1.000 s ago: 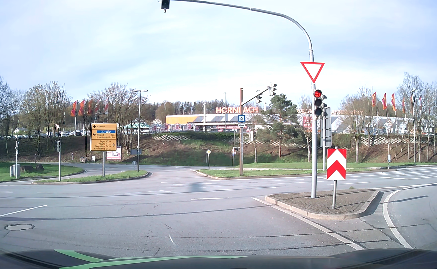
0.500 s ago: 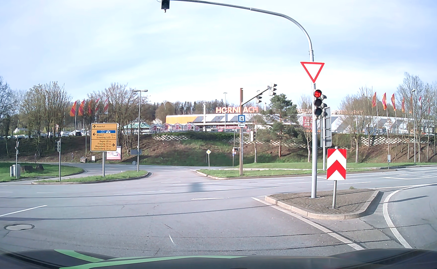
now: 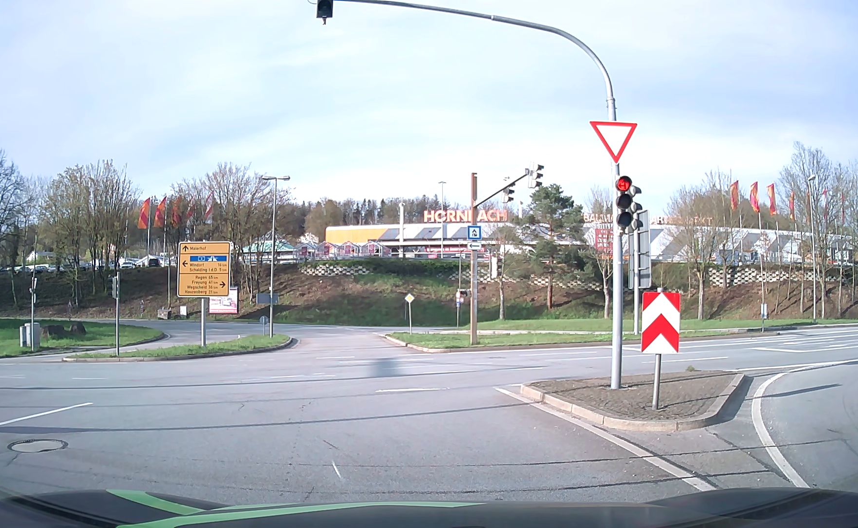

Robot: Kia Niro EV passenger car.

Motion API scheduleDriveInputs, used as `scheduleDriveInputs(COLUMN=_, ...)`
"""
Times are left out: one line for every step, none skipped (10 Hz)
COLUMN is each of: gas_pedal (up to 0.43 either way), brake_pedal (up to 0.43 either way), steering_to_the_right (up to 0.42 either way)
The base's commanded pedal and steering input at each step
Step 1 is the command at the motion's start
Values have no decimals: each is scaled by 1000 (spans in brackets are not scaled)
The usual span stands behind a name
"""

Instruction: Follow the waypoints while adhering to traffic rules and regulations

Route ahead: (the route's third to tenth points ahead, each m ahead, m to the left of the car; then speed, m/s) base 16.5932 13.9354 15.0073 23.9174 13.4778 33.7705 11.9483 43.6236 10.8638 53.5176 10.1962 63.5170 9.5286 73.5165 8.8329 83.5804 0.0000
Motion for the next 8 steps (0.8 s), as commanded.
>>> scheduleDriveInputs(gas_pedal=0, brake_pedal=409, steering_to_the_right=-2)
scheduleDriveInputs(gas_pedal=0, brake_pedal=409, steering_to_the_right=-2)
scheduleDriveInputs(gas_pedal=0, brake_pedal=409, steering_to_the_right=-2)
scheduleDriveInputs(gas_pedal=0, brake_pedal=409, steering_to_the_right=-2)
scheduleDriveInputs(gas_pedal=0, brake_pedal=415, steering_to_the_right=-2)
scheduleDriveInputs(gas_pedal=0, brake_pedal=409, steering_to_the_right=-2)
scheduleDriveInputs(gas_pedal=0, brake_pedal=409, steering_to_the_right=-2)
scheduleDriveInputs(gas_pedal=0, brake_pedal=409, steering_to_the_right=-2)
